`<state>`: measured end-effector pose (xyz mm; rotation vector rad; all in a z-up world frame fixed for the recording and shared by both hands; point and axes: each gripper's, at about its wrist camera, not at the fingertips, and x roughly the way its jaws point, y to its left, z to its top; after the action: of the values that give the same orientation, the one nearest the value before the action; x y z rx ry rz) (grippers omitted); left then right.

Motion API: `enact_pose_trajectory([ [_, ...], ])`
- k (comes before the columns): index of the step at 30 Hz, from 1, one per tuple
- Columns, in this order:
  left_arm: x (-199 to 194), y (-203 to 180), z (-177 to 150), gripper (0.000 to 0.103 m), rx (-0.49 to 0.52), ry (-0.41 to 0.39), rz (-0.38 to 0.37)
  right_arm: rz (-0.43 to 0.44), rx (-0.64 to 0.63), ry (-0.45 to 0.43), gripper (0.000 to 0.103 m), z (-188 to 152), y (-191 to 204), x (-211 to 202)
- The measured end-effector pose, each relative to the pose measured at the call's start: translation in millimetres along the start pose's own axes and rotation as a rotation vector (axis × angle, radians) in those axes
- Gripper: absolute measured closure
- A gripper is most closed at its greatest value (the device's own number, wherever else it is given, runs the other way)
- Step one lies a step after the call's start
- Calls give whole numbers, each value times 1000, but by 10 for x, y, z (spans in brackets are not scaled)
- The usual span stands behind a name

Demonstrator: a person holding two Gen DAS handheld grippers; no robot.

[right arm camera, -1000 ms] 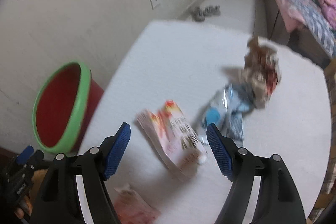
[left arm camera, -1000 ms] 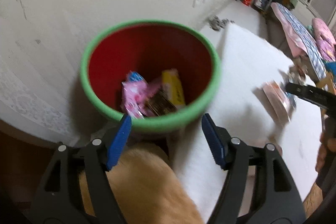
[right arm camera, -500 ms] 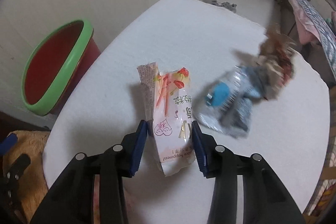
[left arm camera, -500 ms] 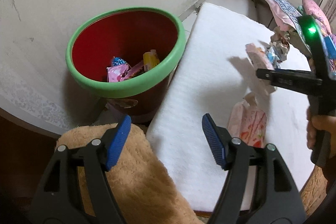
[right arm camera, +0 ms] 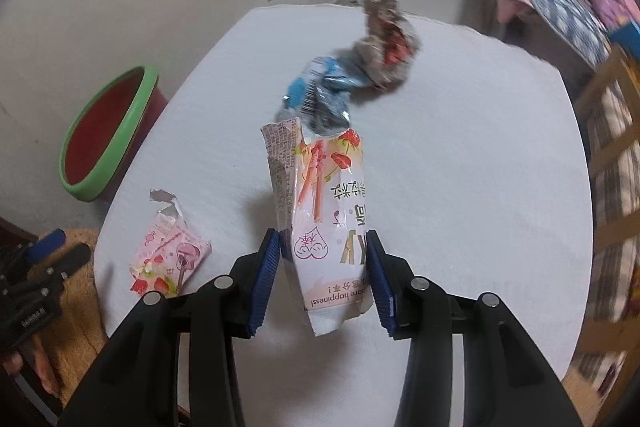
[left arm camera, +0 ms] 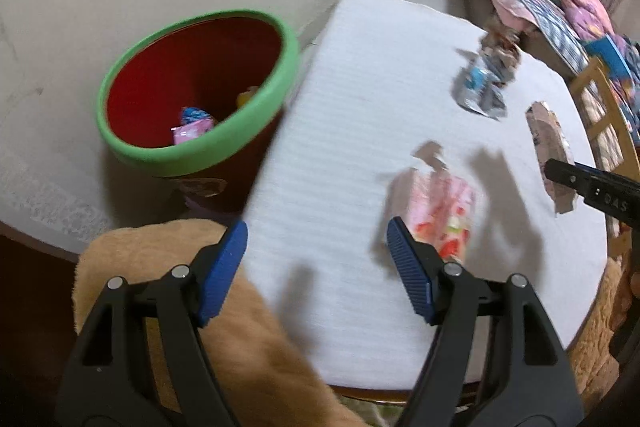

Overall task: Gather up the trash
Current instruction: 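Grasp the white printed snack bag with the right gripper while the left gripper approaches the pink wrapper, then grasp the pink strawberry wrapper with the left gripper and lift it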

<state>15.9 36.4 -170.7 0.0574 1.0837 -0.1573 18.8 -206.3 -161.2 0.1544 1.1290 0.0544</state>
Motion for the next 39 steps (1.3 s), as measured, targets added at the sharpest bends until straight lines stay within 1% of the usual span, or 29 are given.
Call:
enact_pose_trajectory([
  [5, 58, -319, 12, 34, 71, 13, -78, 17, 53, -11, 60, -155, -96, -46],
  [7, 127, -457, 51, 33, 100, 22, -103, 22, 60, -10, 60, -167, -100, -49],
  [11, 315, -649, 125, 33, 133, 59, -122, 27, 61, -18, 60, -192, -75, -68],
  [13, 350, -702, 141, 33, 133, 68, -124, 32, 68, -24, 60, -209, -78, -100],
  [16, 390, -744, 169, 32, 135, 69, -108, 32, 69, -35, 60, -238, -69, -146],
  [19, 462, -711, 170, 32, 133, 90, -86, 41, 81, -34, 59, -262, -74, -150],
  [21, 517, -684, 159, 32, 119, 112, -85, 44, 88, -33, 59, -275, -76, -148],
  [25, 548, -659, 135, 32, 100, 125, -103, 46, 94, -36, 59, -293, -78, -168],
  [26, 550, -666, 129, 32, 102, 126, -104, 46, 96, -38, 59, -295, -79, -173],
  [28, 549, -675, 115, 39, 104, 128, -113, 46, 98, -38, 59, -298, -81, -178],
  [34, 565, -693, 74, 42, 99, 139, -132, 48, 109, -40, 59, -319, -87, -187],
  [39, 537, -668, 75, 46, 81, 131, -140, 43, 113, -35, 59, -344, -90, -173],
])
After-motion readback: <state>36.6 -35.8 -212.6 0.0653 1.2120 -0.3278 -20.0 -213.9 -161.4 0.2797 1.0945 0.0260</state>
